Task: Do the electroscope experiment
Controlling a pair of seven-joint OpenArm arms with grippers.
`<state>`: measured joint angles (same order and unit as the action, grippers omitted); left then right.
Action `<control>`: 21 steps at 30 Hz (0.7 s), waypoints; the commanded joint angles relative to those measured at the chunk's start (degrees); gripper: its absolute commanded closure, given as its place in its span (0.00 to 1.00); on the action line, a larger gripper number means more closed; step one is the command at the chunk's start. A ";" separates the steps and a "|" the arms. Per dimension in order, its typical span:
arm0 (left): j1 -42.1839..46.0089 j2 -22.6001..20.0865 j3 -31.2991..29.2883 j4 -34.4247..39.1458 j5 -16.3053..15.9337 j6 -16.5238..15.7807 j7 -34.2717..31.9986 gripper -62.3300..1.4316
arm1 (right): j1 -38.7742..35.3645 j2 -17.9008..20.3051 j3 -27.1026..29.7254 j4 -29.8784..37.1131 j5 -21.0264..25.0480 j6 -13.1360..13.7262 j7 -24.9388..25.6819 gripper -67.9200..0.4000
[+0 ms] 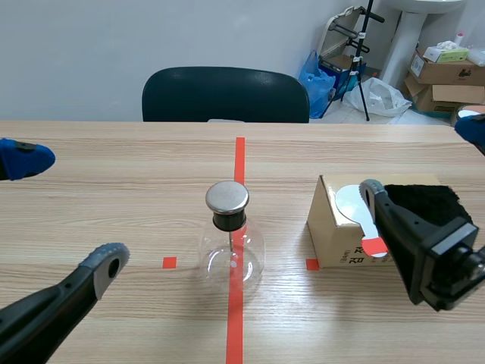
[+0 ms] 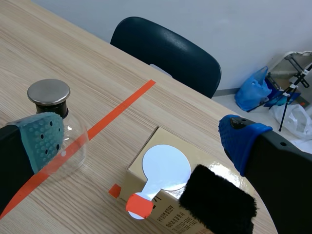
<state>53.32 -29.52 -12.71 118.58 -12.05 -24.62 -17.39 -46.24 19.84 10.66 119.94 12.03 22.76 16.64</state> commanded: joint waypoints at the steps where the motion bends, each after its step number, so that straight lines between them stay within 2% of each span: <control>1: -0.20 0.59 -0.07 0.35 -0.68 -0.13 -0.96 0.00 | 0.52 0.33 -0.11 0.11 0.39 -0.42 -4.70 0.00; 21: -0.20 0.59 -0.07 0.35 -0.66 -0.13 -0.94 0.00 | 0.55 0.31 -0.11 0.11 0.39 -0.42 -5.14 0.00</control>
<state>53.15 -29.52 -12.73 118.58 -12.05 -24.64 -17.43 -46.24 19.84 10.63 119.57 11.86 22.74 10.61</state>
